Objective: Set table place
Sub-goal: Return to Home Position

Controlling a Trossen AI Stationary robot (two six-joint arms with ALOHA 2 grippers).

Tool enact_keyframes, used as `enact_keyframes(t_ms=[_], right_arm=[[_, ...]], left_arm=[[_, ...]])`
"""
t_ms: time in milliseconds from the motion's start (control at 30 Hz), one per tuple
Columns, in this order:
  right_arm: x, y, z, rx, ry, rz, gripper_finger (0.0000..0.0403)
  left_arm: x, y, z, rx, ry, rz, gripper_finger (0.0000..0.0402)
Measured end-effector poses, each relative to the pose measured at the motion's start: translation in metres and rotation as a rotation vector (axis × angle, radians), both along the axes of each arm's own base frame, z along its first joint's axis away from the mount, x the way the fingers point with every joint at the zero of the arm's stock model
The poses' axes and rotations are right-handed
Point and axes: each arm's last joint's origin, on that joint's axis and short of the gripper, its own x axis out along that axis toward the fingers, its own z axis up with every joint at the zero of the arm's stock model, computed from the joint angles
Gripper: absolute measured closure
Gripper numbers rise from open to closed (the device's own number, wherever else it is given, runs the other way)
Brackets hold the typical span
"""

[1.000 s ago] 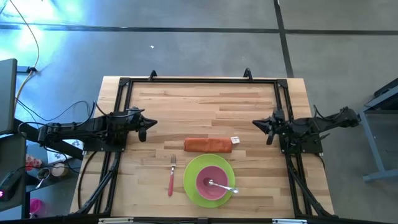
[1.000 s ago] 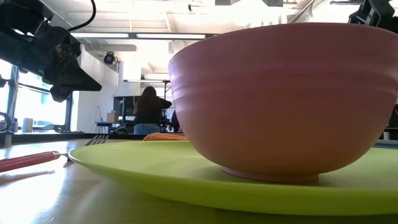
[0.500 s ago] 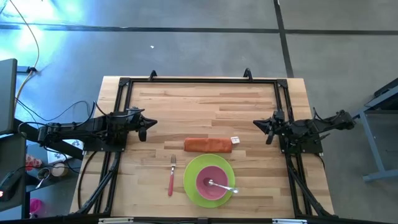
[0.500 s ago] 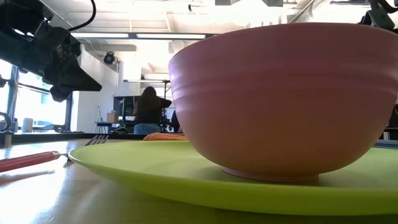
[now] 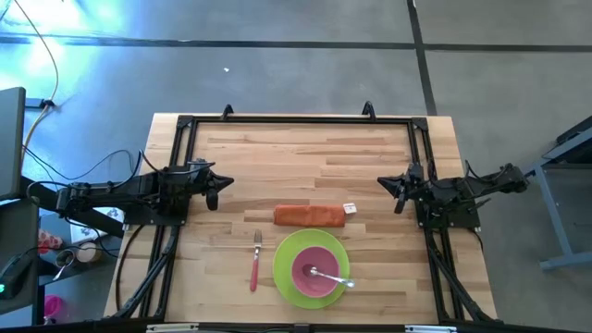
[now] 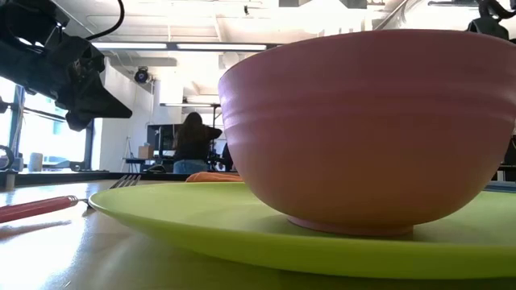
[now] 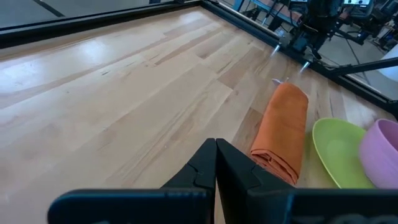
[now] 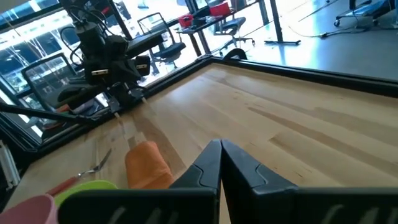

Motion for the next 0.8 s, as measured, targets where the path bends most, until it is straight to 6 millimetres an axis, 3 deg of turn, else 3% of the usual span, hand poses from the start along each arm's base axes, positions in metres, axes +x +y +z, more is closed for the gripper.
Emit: enact_keyframes(t_ms=[400, 567, 800], right_arm=[[0.0002, 0.0001, -0.0003, -0.141, 0.063, 0.023, 0.0403], [0.0005, 0.0008, -0.0001, -0.076, 0.036, 0.037, 0.0403], [0.001, 0.0025, 0.0015, -0.15, 0.059, 0.113, 0.0403]], left_arm=[[-0.0001, 0.0, -0.0001, -0.001, 0.001, 0.0, 0.0401], [-0.0001, 0.0, -0.0001, 0.001, 0.002, 0.0, 0.0401], [-0.0001, 0.0, -0.0002, 0.006, 0.005, -0.003, 0.0401]])
